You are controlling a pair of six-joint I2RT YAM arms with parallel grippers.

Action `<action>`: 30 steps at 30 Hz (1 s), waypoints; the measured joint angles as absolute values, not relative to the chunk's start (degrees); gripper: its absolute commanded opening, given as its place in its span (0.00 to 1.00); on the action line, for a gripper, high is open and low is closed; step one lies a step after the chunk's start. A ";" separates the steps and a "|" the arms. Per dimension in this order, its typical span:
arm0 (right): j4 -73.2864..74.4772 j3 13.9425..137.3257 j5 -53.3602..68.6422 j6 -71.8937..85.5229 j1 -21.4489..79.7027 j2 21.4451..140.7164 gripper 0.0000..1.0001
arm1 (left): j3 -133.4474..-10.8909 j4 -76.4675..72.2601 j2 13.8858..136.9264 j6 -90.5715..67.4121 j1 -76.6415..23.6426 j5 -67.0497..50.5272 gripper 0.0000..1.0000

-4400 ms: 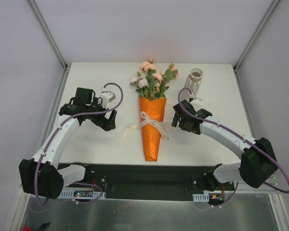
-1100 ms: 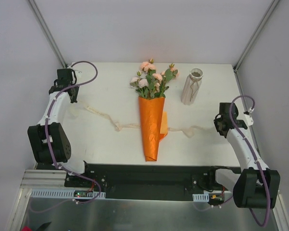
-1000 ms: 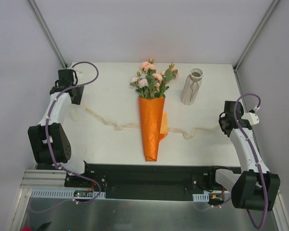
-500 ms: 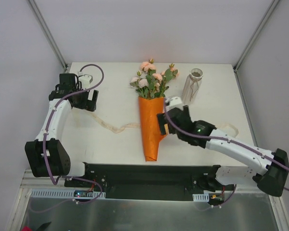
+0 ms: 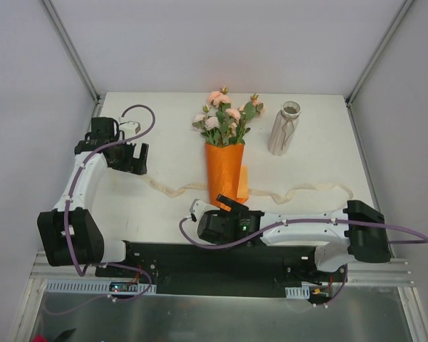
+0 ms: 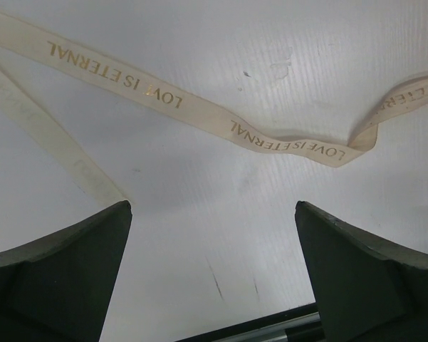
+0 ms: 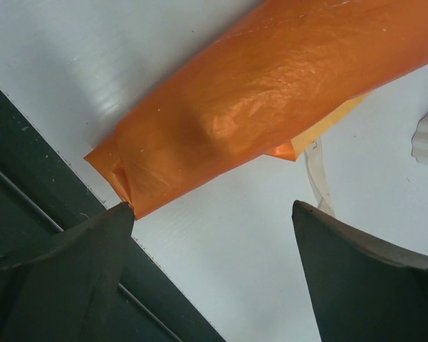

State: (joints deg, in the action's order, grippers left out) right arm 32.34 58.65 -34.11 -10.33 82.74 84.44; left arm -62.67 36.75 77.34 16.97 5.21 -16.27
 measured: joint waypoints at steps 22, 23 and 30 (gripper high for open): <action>25.28 58.65 -39.27 -14.48 84.09 97.58 0.96 | -59.88 36.80 74.87 17.61 5.21 -15.88 0.99; 25.26 58.65 -39.51 -14.57 84.31 97.58 0.96 | -59.81 36.80 74.87 17.63 5.21 -15.90 0.99; 24.97 58.65 -41.28 -14.68 86.59 97.62 0.96 | -59.57 36.80 74.85 17.87 5.21 -15.94 0.99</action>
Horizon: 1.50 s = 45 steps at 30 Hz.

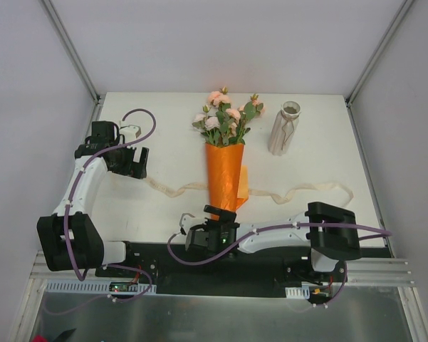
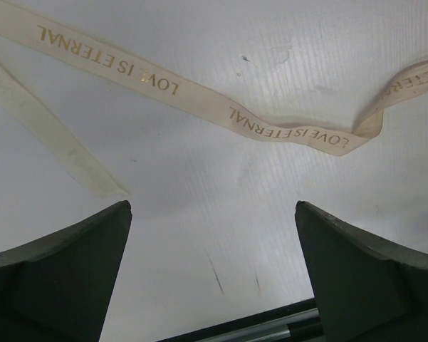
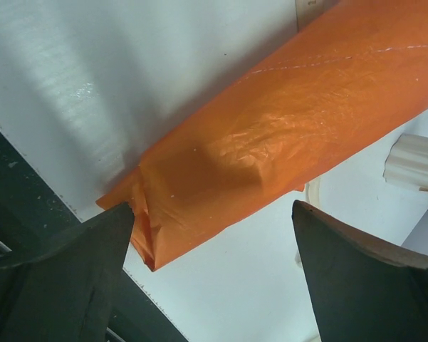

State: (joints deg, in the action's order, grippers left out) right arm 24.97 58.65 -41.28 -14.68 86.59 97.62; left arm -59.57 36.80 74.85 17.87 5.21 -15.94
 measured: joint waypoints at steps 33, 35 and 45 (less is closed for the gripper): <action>6.33 55.68 -66.57 -20.49 88.07 78.24 0.99 | -59.44 36.82 73.06 18.41 5.21 -16.10 0.99; 10.70 55.57 -69.06 -14.55 88.49 77.14 0.99 | -59.55 36.80 73.06 18.41 5.21 -16.16 0.99; 24.71 55.59 -61.12 -4.62 91.42 81.01 0.96 | -59.64 37.12 73.06 18.46 4.43 -16.38 0.99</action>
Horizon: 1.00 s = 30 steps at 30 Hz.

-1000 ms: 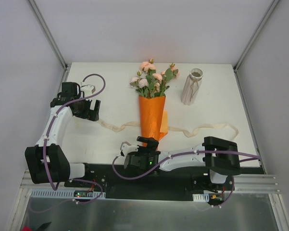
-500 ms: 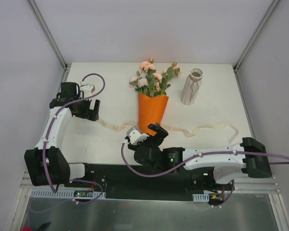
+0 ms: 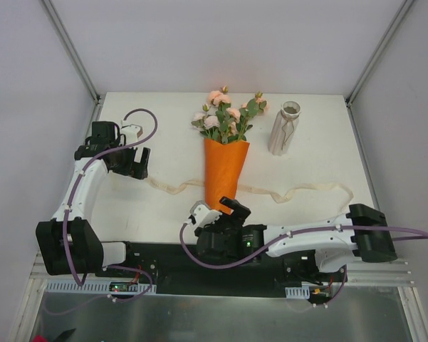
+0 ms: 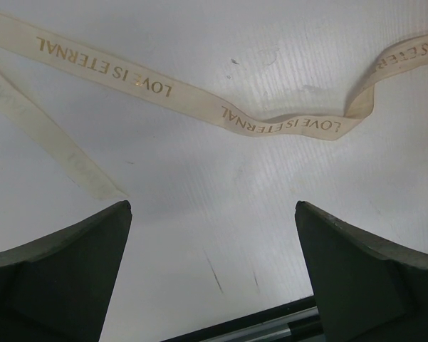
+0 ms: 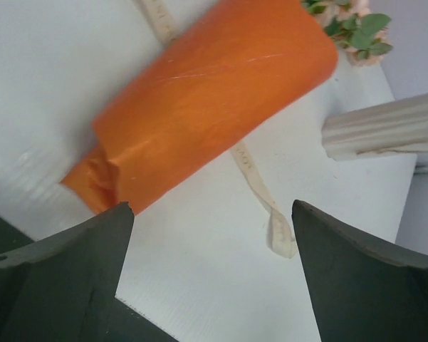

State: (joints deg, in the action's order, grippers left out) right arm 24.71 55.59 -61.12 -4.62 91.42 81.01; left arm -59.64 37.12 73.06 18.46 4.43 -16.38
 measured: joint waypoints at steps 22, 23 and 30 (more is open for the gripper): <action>9.67 59.05 -55.22 -20.36 84.23 103.50 0.98 | -59.64 37.76 73.08 18.81 4.10 -16.36 0.99; 8.21 59.05 -56.36 -21.54 84.18 104.27 0.98 | -59.64 37.80 73.08 18.85 4.10 -16.34 0.99; -7.68 57.30 -65.95 -31.70 84.18 104.44 0.97 | -59.64 37.89 73.08 18.90 4.10 -16.27 0.99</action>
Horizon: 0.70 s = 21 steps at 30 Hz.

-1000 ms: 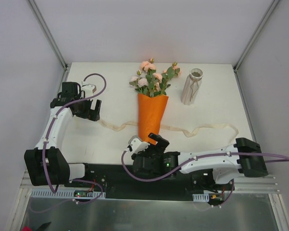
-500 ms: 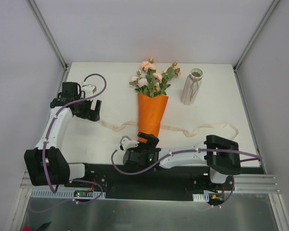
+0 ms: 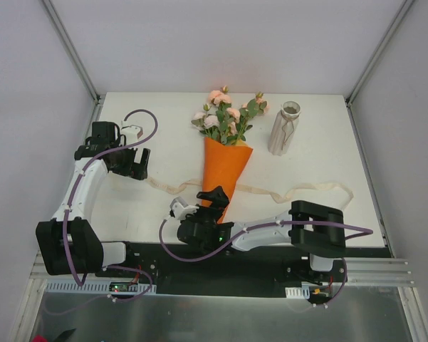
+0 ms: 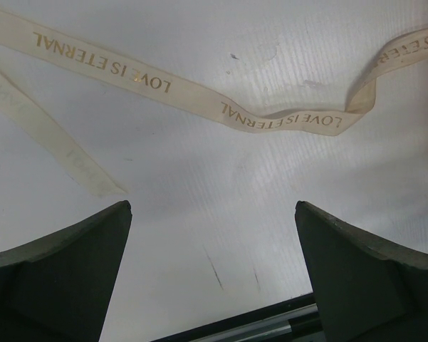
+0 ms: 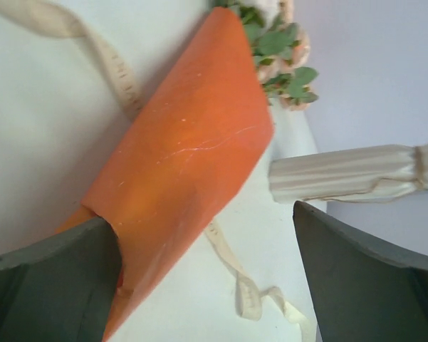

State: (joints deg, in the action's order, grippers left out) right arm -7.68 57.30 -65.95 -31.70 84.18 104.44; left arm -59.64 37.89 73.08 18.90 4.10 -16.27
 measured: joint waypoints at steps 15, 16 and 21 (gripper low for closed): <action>-15.84 50.46 -82.41 -29.71 88.33 78.94 0.98 | -60.75 38.17 73.01 18.90 4.10 -16.23 0.99; 0.95 54.28 -82.50 -16.36 88.42 78.19 1.00 | -61.08 38.20 72.90 18.90 4.08 -16.23 0.99; 49.91 68.62 -83.79 40.01 84.90 80.82 0.96 | -63.55 38.92 71.55 18.90 1.34 -15.57 0.99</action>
State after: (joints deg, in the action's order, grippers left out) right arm 49.91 68.62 -83.79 40.01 84.90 80.82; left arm -63.55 38.92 71.55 18.90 1.34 -15.57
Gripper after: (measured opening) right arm 0.960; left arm 0.992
